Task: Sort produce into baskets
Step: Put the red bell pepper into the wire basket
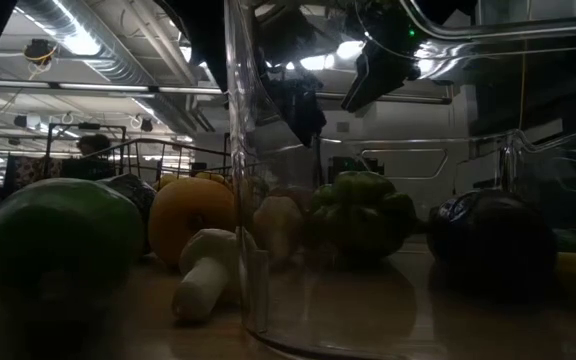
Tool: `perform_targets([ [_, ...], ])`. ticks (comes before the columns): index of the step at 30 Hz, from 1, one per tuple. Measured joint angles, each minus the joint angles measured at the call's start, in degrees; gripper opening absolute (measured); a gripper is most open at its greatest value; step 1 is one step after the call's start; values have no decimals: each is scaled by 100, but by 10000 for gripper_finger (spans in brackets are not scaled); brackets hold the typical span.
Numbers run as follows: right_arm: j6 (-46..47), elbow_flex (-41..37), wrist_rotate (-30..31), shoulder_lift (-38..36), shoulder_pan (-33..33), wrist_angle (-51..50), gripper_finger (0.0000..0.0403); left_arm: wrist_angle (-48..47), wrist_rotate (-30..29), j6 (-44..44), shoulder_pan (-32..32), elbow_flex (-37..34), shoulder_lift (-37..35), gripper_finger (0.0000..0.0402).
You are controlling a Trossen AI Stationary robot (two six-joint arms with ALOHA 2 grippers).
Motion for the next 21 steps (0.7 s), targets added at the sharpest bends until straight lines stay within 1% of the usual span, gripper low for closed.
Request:
perform_targets([
  [8,0,0,0,0,0,0,312,-111,21,-137,17,0,0,395],
  [13,0,0,0,0,0,-2,312,-107,212,-138,19,2,70,395],
  [19,0,0,0,0,0,-2,312,-80,285,-44,7,28,179,395],
  [20,0,0,0,0,0,-4,312,-99,457,-90,6,24,195,395],
  [21,0,0,0,0,2,-2,312,-153,466,-63,2,3,222,395],
])
